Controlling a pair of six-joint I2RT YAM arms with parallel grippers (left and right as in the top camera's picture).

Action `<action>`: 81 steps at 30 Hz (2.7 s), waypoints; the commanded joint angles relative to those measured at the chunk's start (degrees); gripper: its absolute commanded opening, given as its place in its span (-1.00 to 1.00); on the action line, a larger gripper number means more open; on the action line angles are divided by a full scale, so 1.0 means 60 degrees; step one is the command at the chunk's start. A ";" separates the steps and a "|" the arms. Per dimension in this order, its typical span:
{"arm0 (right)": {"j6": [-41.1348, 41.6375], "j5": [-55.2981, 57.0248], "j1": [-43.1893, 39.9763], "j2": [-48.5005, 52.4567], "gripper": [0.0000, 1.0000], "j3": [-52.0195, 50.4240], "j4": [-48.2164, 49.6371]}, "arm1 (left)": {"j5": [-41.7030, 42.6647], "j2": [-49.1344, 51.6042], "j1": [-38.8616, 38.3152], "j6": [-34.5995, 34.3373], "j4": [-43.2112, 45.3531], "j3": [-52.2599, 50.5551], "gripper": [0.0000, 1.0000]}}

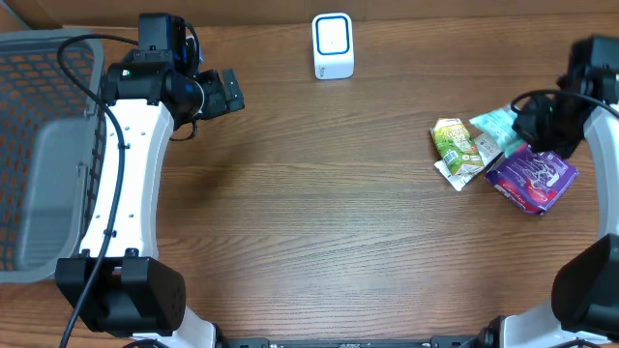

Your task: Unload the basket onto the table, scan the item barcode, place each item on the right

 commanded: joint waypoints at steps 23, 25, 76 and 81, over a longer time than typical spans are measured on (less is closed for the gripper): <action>-0.1971 -0.1960 -0.0659 -0.2765 0.52 0.4164 -0.3923 | 0.0069 -0.0127 -0.0066 -0.0084 0.0000 0.0142 1.00; -0.2007 -0.1982 -0.0663 -0.3275 0.80 0.4258 -0.4426 | 0.0069 -0.0127 -0.0066 -0.0084 0.0000 0.0142 1.00; -0.2586 0.1173 0.3592 -1.6283 1.00 -1.3610 1.0072 | 0.0073 -0.0127 -0.0066 -0.0084 0.0000 0.0142 0.99; -0.2586 0.1949 0.3588 -1.6498 1.00 -1.4141 1.0076 | 0.0073 -0.0127 -0.0066 -0.0084 0.0000 0.0142 0.99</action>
